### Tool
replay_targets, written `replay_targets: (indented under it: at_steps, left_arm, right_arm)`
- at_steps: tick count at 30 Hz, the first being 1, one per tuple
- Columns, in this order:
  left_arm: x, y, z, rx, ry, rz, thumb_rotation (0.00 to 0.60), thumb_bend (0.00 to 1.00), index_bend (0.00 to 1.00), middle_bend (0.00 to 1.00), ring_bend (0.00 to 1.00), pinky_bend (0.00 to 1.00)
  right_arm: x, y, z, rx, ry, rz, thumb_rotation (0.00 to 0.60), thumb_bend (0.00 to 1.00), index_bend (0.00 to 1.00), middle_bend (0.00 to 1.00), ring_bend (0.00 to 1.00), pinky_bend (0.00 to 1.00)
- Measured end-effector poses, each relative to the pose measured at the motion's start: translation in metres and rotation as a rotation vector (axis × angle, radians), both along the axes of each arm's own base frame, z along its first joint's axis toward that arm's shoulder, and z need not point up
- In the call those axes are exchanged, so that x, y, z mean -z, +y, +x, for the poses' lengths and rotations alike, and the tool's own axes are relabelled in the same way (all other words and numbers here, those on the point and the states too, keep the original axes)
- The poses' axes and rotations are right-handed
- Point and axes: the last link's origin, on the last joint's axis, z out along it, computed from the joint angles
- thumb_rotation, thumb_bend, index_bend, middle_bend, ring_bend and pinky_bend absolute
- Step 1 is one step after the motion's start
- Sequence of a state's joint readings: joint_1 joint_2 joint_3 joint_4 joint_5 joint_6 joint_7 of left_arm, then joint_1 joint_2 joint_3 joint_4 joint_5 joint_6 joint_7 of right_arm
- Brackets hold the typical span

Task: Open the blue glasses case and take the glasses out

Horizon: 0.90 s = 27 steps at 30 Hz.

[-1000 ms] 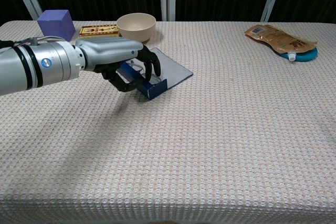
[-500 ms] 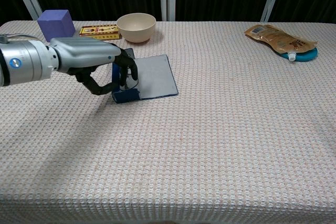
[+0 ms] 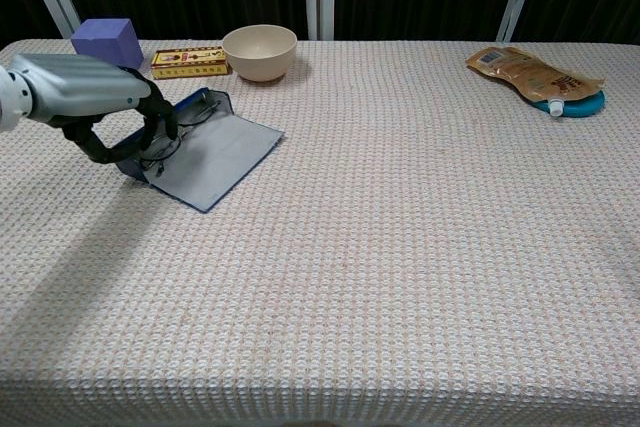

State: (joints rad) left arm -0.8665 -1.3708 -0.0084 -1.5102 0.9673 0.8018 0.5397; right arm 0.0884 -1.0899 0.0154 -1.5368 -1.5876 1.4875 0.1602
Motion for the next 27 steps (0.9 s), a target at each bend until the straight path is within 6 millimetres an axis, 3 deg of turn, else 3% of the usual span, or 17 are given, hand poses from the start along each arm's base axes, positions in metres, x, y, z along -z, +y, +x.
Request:
replay_targets:
  at_steps: [7, 13, 17, 27]
  left_arm:
    - [-0.006, 0.019, -0.002, 0.01, -0.007, 0.077, 0.6, 0.54, 0.3, 0.38, 0.08, 0.0]
    - [-0.009, 0.022, 0.012, -0.015, -0.208, 0.087, 0.6, 0.54, 0.3, 0.38, 0.08, 0.0]
    - [-0.015, 0.037, 0.019, -0.054, -0.365, 0.137, 0.6, 0.52, 0.26, 0.34, 0.08, 0.0]
    - [-0.004, 0.069, 0.005, -0.291, -0.418, 0.186, 0.6, 0.49, 0.19, 0.32, 0.08, 0.0]
  right_arm:
    - [-0.002, 0.004, -0.001, 0.006, 0.002, -0.007, 0.6, 0.59, 0.0, 0.07, 0.0, 0.0]
    - [-0.005, 0.006, -0.002, 0.011, 0.001, -0.015, 0.6, 0.59, 0.0, 0.07, 0.0, 0.0]
    - [-0.004, 0.006, -0.002, 0.009, 0.001, -0.012, 0.6, 0.59, 0.0, 0.07, 0.0, 0.0]
    - [-0.003, 0.004, -0.005, 0.018, 0.0, -0.007, 0.6, 0.59, 0.0, 0.07, 0.0, 0.0]
